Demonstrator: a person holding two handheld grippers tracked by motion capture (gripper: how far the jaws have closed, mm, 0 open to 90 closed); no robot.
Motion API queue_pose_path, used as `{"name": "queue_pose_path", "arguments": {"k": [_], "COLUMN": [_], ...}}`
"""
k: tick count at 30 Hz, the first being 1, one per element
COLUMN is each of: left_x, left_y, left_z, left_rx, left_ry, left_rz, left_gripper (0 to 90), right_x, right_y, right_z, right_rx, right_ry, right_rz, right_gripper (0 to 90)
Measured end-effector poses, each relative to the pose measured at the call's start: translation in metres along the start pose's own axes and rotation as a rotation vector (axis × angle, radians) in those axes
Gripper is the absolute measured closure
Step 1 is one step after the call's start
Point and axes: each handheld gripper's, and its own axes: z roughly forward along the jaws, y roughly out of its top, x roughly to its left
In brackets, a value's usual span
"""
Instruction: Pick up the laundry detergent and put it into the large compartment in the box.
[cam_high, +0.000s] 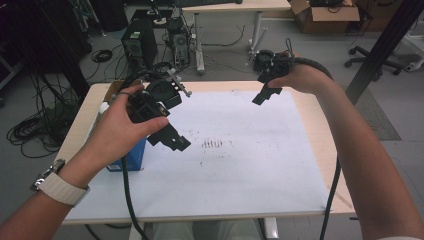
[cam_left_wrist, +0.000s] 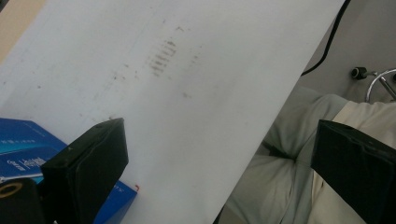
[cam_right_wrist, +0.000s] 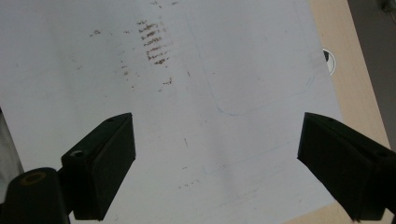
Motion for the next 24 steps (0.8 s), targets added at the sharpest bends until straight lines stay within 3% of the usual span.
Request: {"name": "queue_pose_path", "arguments": {"k": [24], "left_x": [0.0006], "left_y": [0.0025], "left_z": [0.0043], "left_rx": [0.022], "left_ry": [-0.01], "left_rz": [0.004], "left_gripper": [4.4], "right_x": [0.0002], "right_y": [-0.0002], "right_z": [0.0002], "right_rx": [-0.001], "right_ry": [0.001], "right_rz": [0.002], "right_gripper": [10.9]}}
